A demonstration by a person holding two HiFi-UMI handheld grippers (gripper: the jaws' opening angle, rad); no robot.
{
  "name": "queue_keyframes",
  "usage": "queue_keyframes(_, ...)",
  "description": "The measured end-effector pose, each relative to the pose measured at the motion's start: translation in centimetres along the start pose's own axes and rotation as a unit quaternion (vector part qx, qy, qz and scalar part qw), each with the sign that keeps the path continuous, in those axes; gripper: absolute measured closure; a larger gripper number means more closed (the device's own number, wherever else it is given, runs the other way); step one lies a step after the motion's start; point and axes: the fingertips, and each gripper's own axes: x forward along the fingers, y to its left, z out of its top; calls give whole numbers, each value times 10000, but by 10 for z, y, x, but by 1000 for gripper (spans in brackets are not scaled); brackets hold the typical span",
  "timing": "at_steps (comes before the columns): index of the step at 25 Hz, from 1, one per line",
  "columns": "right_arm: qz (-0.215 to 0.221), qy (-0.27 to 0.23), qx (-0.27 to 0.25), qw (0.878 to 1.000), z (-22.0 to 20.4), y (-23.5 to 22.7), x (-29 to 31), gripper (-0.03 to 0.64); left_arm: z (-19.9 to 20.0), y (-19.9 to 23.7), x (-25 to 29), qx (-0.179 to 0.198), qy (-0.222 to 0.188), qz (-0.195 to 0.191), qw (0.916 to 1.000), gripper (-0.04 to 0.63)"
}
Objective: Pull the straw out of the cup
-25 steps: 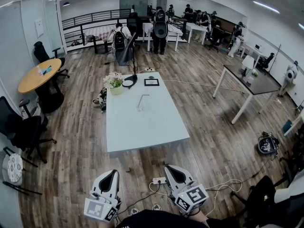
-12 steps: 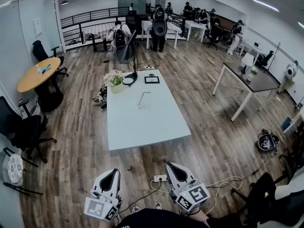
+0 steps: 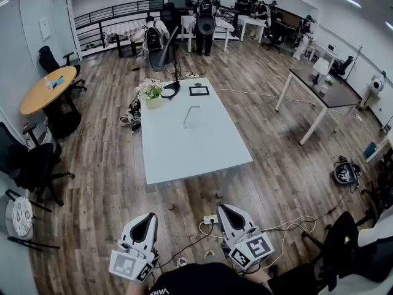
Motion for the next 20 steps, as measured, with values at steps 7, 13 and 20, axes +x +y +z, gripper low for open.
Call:
queue_keyframes(7,-176,84,-22,9998,-11,6,3,600,-12,13,1,-102,52,-104,9999,584)
queue_keyframes(13,-249,124,-42,9996,-11,-9,21,600,-19,25,22,-207,85,-120,9997,584)
queue_keyframes(20,-151,106,-77,9998,-3,-38,60,600,-16,42,64,-150,76,-53,9998,584)
